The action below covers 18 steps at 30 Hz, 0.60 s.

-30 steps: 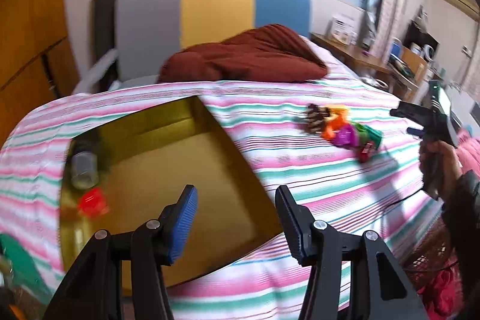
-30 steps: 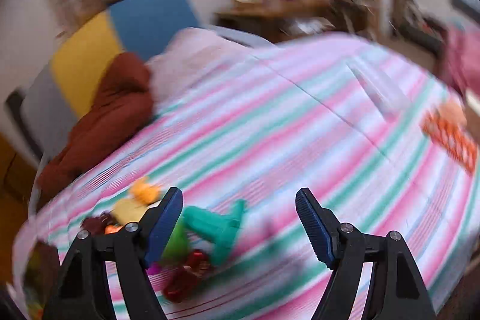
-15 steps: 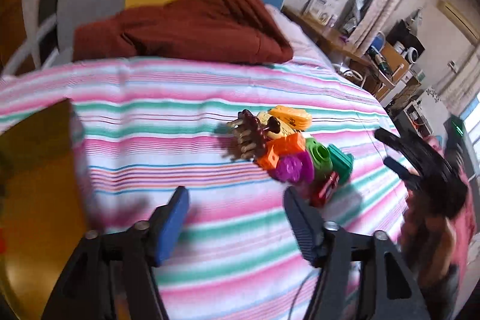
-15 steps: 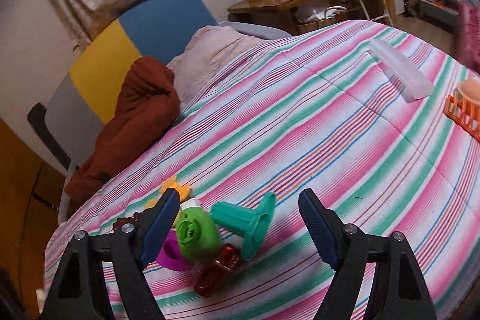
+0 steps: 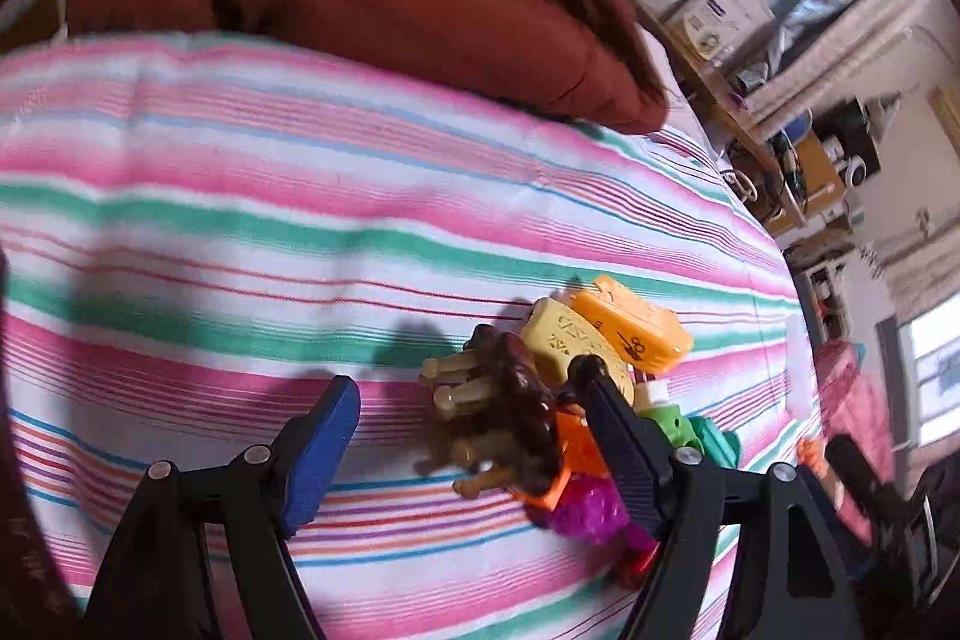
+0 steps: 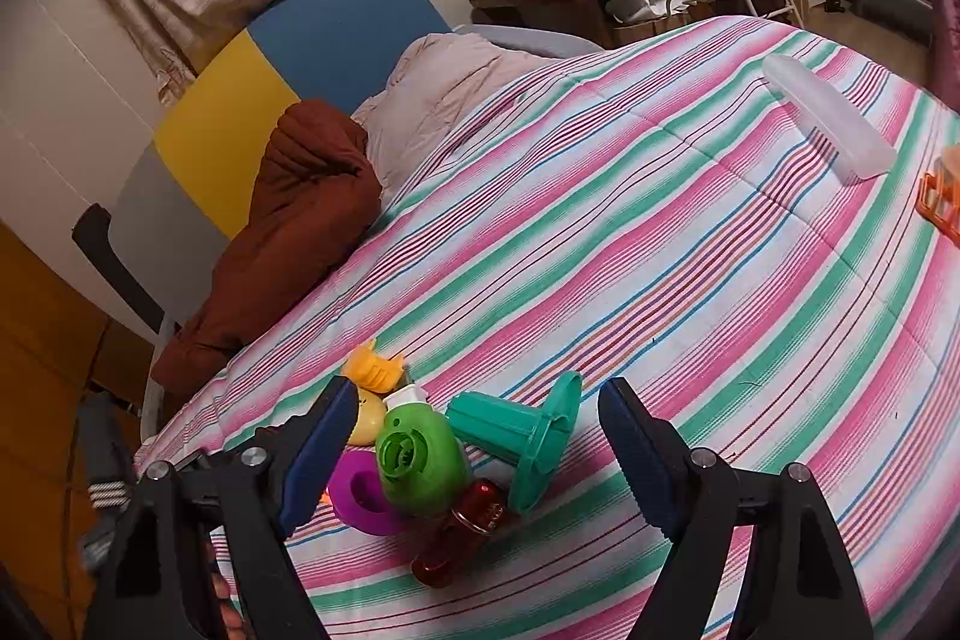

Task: Organize rigid objects
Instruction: 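Grasp the brown spiked brush with the left gripper while the right gripper grasps the red cylinder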

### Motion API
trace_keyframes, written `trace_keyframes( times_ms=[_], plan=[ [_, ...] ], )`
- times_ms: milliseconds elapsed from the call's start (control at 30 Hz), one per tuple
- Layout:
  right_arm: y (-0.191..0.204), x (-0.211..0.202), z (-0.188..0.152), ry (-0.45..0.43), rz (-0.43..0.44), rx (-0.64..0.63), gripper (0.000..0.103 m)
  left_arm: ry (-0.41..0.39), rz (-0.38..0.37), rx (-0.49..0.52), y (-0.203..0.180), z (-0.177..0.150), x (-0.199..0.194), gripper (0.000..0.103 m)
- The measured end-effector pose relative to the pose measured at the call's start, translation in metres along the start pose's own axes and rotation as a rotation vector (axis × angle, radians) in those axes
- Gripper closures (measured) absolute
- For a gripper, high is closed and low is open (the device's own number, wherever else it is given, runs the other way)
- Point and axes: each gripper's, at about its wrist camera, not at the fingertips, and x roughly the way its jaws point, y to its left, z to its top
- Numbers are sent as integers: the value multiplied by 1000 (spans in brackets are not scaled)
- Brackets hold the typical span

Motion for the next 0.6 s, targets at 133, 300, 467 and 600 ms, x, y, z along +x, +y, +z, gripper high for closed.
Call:
trace_keyframes(
  times_ms=[133,300,467,600],
  plan=[
    [2,3,-1,17,-3,-19,20,5,-94,-30,6,-5,0,58],
    [11,13,-6,64,19,-66,25,-27,-39,46,9,-24,-22,58],
    [11,21,-10,123,53,-71,41,-57,-5,114,12,-51,-52,58],
    [11,32,-17,202,42,-87,45,-91,28,207,3,-80,-76,58]
  ],
)
